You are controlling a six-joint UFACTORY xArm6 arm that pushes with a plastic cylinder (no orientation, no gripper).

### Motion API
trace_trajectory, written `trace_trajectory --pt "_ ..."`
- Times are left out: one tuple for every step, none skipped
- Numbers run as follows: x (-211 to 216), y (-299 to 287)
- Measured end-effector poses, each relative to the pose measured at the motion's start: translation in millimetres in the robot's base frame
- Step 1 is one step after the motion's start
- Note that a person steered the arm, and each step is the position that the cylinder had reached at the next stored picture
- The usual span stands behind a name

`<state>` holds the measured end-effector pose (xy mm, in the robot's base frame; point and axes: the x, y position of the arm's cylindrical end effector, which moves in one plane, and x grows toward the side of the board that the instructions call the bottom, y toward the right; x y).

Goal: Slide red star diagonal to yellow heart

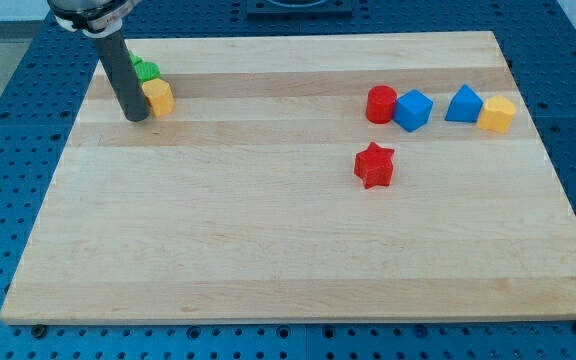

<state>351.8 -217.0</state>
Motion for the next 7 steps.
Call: trace_trajectory --pt "18 21" --pt "58 134" --pt "67 262" --pt "75 306" --pt "113 307" --pt "138 307" --pt "159 363"
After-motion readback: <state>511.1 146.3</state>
